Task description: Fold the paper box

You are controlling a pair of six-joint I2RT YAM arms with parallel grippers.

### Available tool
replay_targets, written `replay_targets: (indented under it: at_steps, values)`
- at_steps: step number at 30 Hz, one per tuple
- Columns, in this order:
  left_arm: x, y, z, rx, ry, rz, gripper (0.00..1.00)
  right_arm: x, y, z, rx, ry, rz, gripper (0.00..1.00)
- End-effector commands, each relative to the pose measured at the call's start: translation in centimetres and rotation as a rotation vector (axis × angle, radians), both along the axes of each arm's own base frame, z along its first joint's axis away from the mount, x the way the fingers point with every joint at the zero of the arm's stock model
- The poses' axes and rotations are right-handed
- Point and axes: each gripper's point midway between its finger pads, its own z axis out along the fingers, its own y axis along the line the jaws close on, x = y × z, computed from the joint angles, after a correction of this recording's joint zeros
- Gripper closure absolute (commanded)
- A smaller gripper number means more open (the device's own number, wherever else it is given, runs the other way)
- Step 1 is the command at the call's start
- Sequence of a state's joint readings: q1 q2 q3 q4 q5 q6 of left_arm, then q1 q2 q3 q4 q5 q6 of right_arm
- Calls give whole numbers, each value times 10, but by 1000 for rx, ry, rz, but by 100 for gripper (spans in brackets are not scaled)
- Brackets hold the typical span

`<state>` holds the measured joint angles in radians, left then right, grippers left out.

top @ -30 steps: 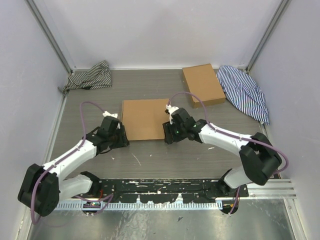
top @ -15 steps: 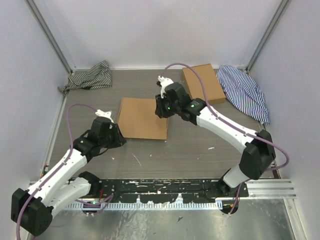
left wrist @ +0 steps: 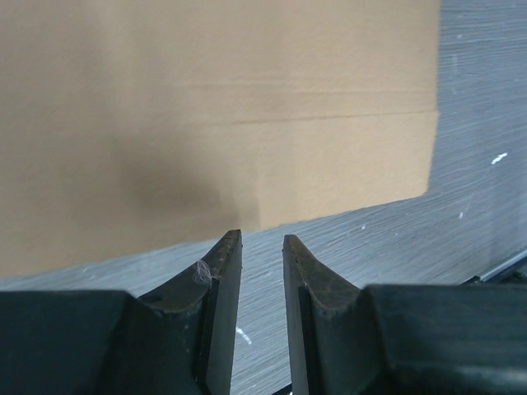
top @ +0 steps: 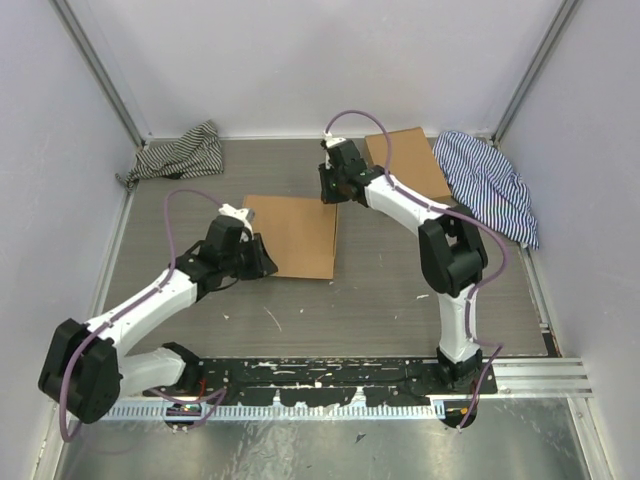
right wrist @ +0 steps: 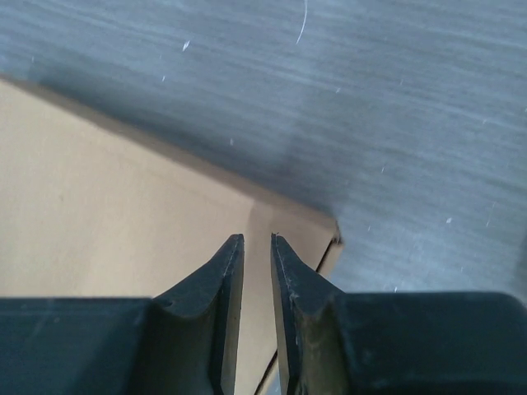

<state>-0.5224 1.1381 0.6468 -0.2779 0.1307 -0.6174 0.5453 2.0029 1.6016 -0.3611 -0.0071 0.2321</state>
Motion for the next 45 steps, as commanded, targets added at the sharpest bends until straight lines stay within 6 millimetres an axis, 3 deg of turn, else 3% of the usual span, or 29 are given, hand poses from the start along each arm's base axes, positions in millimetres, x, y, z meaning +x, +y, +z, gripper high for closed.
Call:
replay_targets:
  at_steps: [1, 4, 11, 18, 31, 40, 45]
  values:
    - [23, -35, 33, -68, -120, -83, 66, 41, 15, 47, 71, -152, 6, 75]
    - [26, -51, 32, -66, -118, -123, 66, 52, 15, 34, 76, -130, 4, 74]
    - [17, -93, 6, -11, -60, -251, 68, 78, 12, 17, 94, -98, 0, 73]
    - [11, -106, -11, 27, -31, -282, 69, 85, 17, -13, 110, -11, 71, 73]
    - [24, -110, -42, 124, -17, -261, 71, 51, 27, -32, 140, 93, 225, 72]
    - [37, -103, -64, 202, -50, -180, 74, 3, 35, -44, 207, 228, 367, 72]
    - [50, -103, -65, 247, -135, -92, 79, -25, 36, -55, 192, 298, 433, 72]
